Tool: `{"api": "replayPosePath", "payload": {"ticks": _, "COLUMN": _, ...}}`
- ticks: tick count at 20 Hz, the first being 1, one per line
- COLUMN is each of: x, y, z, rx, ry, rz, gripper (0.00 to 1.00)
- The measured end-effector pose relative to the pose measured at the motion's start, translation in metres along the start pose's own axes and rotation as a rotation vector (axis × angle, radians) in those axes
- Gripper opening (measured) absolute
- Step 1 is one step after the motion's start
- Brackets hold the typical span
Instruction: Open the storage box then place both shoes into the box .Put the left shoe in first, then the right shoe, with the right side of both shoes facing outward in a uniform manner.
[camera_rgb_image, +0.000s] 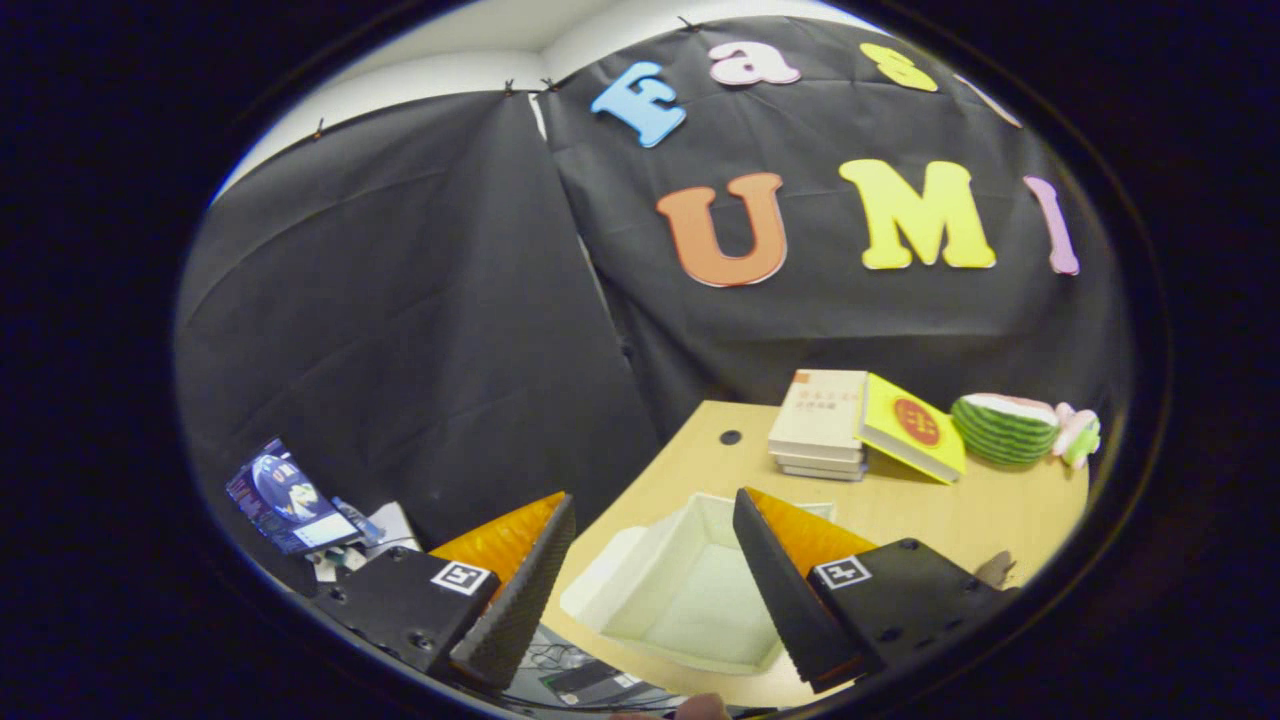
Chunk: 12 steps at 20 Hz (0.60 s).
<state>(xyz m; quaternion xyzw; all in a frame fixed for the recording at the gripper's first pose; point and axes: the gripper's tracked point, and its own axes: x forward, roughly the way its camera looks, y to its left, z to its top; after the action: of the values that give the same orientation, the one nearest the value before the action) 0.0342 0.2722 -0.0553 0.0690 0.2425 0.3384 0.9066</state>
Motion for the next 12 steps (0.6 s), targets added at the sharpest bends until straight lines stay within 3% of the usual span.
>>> {"api": "replayPosePath", "payload": {"ticks": 8, "x": -0.078, "y": -0.164, "z": -0.011, "rx": 0.061, "ry": -0.026, "rz": -0.259, "gripper": 1.00}}
{"api": "replayPosePath", "payload": {"ticks": 12, "x": -0.109, "y": -0.230, "z": -0.036, "rx": 0.108, "ry": 0.025, "rz": -0.337, "gripper": 1.00}}
